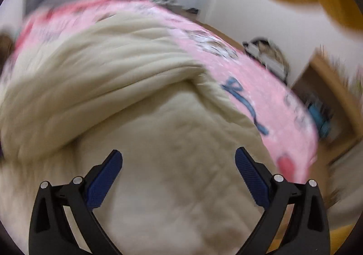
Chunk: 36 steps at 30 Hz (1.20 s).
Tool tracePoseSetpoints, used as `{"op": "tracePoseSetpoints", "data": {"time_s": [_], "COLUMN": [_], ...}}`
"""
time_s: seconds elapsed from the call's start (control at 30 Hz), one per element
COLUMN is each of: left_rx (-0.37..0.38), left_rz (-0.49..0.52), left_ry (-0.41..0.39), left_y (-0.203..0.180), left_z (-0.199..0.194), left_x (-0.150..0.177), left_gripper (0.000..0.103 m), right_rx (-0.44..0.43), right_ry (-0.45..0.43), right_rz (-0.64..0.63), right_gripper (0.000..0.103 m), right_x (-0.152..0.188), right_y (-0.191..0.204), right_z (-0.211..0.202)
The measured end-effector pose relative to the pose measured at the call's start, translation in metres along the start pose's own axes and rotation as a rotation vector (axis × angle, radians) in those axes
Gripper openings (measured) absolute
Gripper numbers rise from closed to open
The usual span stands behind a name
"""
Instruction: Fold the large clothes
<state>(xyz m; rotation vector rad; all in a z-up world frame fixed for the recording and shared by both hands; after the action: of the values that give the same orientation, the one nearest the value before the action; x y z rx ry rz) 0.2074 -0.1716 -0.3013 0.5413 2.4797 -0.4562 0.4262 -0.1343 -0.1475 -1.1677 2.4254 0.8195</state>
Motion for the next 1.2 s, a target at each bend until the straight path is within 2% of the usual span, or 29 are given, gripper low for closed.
{"op": "tracePoseSetpoints", "data": {"time_s": [0.1, 0.13, 0.27, 0.33, 0.4, 0.43, 0.47, 0.53, 0.57, 0.63, 0.67, 0.7, 0.77, 0.8, 0.9, 1.0, 1.1, 1.2], "left_rx": [-0.04, -0.047, -0.042, 0.021, 0.05, 0.076, 0.091, 0.133, 0.157, 0.148, 0.113, 0.047, -0.048, -0.07, -0.137, -0.159, -0.179, -0.221], "left_rz": [-0.222, -0.262, -0.429, -0.56, -0.681, -0.733, -0.764, -0.849, -0.912, -1.008, -1.012, -0.967, -0.857, -0.821, -0.717, -0.637, -0.622, -0.624], "left_ry": [-0.025, -0.026, 0.031, 0.053, 0.073, 0.076, 0.071, 0.034, -0.002, -0.051, -0.064, -0.074, -0.126, -0.15, -0.252, -0.285, -0.236, -0.139], "left_y": [0.059, 0.071, 0.119, 0.14, 0.155, 0.161, 0.165, 0.175, 0.183, 0.195, 0.199, 0.2, 0.195, 0.192, 0.19, 0.192, 0.199, 0.205], "left_z": [-0.023, -0.025, -0.013, -0.002, 0.006, 0.011, 0.013, 0.017, 0.018, 0.017, 0.014, 0.011, 0.002, -0.002, -0.02, -0.025, -0.008, 0.019], "left_x": [-0.01, -0.013, -0.02, -0.016, -0.009, -0.005, -0.001, 0.007, 0.011, 0.014, 0.011, 0.002, -0.019, -0.029, -0.07, -0.096, -0.111, -0.112], "left_gripper": [0.098, 0.098, 0.098, 0.098, 0.098, 0.098, 0.098, 0.098, 0.098, 0.085, 0.064, 0.051, 0.037, 0.031, 0.03, 0.03, 0.03, 0.031], "right_rx": [0.165, 0.175, 0.178, 0.151, 0.112, 0.105, 0.103, 0.102, 0.114, 0.132, 0.153, 0.168, 0.206, 0.217, 0.253, 0.277, 0.291, 0.327], "right_ry": [0.027, 0.056, 0.162, 0.213, 0.276, 0.3, 0.325, 0.342, 0.341, 0.323, 0.302, 0.289, 0.228, 0.203, 0.09, 0.016, 0.0, 0.053], "right_rz": [0.003, 0.003, 0.042, 0.043, 0.053, 0.051, 0.044, 0.02, 0.02, 0.013, -0.006, -0.015, -0.009, -0.002, 0.046, 0.121, 0.201, 0.214], "right_gripper": [0.083, 0.083, 0.082, 0.082, 0.078, 0.07, 0.055, 0.041, 0.036, 0.029, 0.021, 0.018, 0.014, 0.013, 0.013, 0.013, 0.013, 0.013], "right_x": [0.006, 0.009, 0.021, 0.029, 0.037, 0.043, 0.049, 0.056, 0.058, 0.062, 0.062, 0.062, 0.06, 0.057, 0.048, 0.039, 0.037, 0.045], "right_y": [-0.047, -0.059, -0.1, -0.108, -0.112, -0.112, -0.11, -0.11, -0.11, -0.106, -0.102, -0.1, -0.096, -0.097, -0.101, -0.117, -0.143, -0.164], "right_z": [-0.017, -0.015, 0.001, 0.013, 0.029, 0.036, 0.041, 0.053, 0.055, 0.054, 0.05, 0.048, 0.034, 0.029, 0.001, -0.017, -0.007, 0.023]}}
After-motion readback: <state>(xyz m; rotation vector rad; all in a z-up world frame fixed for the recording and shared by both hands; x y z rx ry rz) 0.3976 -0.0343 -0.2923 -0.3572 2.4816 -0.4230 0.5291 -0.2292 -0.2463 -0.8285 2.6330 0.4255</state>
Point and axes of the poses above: each gripper's, at about its wrist camera, not at the fingertips, and z roughly the way its jaws point, y to its left, x to its underside, the point moved 3 cm from there along z, roughly the way its jaws point, and after that the axes turned 4 degrees about -x, right-handed, at the moved point
